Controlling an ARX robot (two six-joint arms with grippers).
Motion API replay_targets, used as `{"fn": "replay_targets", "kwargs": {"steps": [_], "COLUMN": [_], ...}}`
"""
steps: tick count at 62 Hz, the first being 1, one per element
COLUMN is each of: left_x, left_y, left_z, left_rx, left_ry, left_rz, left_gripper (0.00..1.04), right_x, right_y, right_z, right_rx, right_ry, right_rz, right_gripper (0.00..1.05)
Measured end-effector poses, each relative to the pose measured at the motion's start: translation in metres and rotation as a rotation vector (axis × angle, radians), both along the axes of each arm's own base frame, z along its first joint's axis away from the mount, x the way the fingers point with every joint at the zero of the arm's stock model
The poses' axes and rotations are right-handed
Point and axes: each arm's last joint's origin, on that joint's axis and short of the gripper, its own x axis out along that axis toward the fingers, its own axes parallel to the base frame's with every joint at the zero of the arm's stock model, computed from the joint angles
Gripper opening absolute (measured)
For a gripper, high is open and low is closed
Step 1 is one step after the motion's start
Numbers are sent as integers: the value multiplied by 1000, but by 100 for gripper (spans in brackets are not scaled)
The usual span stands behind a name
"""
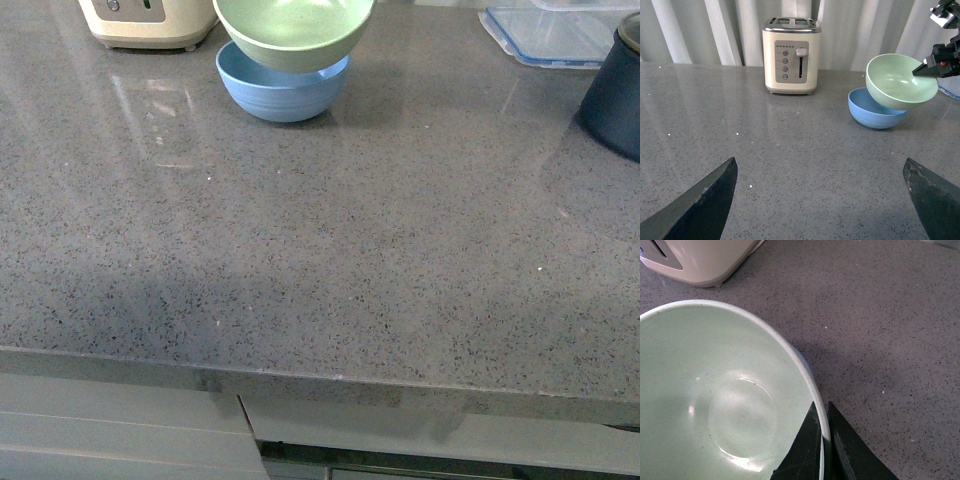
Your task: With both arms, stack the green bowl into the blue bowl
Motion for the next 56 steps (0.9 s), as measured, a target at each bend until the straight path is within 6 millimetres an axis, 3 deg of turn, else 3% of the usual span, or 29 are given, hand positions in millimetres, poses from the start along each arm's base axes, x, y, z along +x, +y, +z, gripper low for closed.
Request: {"fn": "replay_targets", "kwargs": {"steps": [37, 56], "left_x": [0, 0], "left_y": [0, 0], "left_z": [0, 0], "left_rx": [0, 0], "left_ry": [0, 0], "left_rz": [0, 0], "left_gripper": [98, 98], "right_x": [0, -2], "right_y": [29, 34], "right_z": [-13, -15], "right_rx": [-6, 6], "right_ry": [-3, 8], "right_rz": [45, 84], "right_gripper": [1, 47]}}
